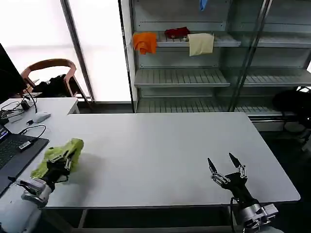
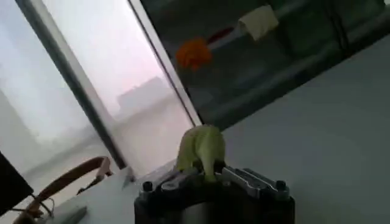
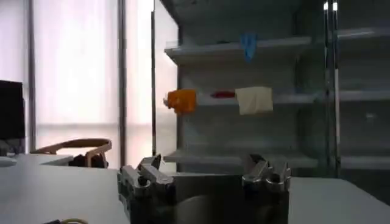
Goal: Fold and organize the clothes.
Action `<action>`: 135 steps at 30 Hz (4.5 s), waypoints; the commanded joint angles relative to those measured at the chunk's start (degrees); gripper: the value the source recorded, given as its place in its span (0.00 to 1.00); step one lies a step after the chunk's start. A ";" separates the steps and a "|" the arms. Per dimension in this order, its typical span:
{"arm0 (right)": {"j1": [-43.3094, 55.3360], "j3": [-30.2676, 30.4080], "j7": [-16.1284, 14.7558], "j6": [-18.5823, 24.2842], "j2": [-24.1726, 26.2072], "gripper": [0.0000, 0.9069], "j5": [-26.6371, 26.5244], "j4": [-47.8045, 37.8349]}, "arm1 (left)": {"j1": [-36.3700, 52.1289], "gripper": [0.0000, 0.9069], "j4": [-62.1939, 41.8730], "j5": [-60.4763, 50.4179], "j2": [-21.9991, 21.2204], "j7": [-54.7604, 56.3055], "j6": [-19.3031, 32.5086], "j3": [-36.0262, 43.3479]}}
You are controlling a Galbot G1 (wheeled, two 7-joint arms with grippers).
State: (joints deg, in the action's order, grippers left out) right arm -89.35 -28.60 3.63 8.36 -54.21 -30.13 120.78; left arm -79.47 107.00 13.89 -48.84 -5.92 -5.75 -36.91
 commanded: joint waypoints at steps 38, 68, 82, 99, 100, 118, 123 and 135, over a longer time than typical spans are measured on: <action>5.62 7.09 0.71 -3.77 -2.86 1.00 3.48 0.31 | 27.53 1.00 4.99 -4.32 -18.95 21.27 -11.19 37.81; 31.80 25.85 19.43 -34.65 -12.50 1.00 -3.99 -12.22 | -7.00 1.00 24.97 -2.79 -15.21 19.20 -10.67 10.16; 38.27 33.50 19.01 -34.52 -18.52 1.00 3.32 -18.84 | -7.34 1.00 24.06 -3.27 -15.75 19.06 -9.40 9.87; 39.67 34.24 19.85 -33.52 -21.50 0.08 5.73 -25.19 | -7.53 1.00 22.62 -3.10 -16.05 18.91 -8.20 9.54; 39.75 34.29 19.53 -33.20 -21.62 0.04 6.06 -25.56 | -7.49 1.00 22.68 -3.10 -16.11 18.85 -8.21 9.75; 40.67 32.38 15.04 -29.57 -20.75 0.00 9.45 -26.58 | -8.15 1.00 23.09 -3.21 -16.57 18.67 -7.95 10.18; 40.89 29.99 13.69 -29.11 -17.70 0.00 9.92 -24.57 | -7.99 1.00 22.90 -3.50 -16.91 18.70 -7.92 10.85; 41.38 24.89 8.17 -29.57 -13.40 1.00 9.56 -28.28 | -7.91 1.00 22.58 -4.40 -17.45 18.75 -7.81 12.37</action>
State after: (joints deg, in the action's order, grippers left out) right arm -48.33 -0.35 15.43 -21.22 -70.29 -21.01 94.23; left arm -87.26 129.48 9.70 -66.30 12.81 -13.59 -24.88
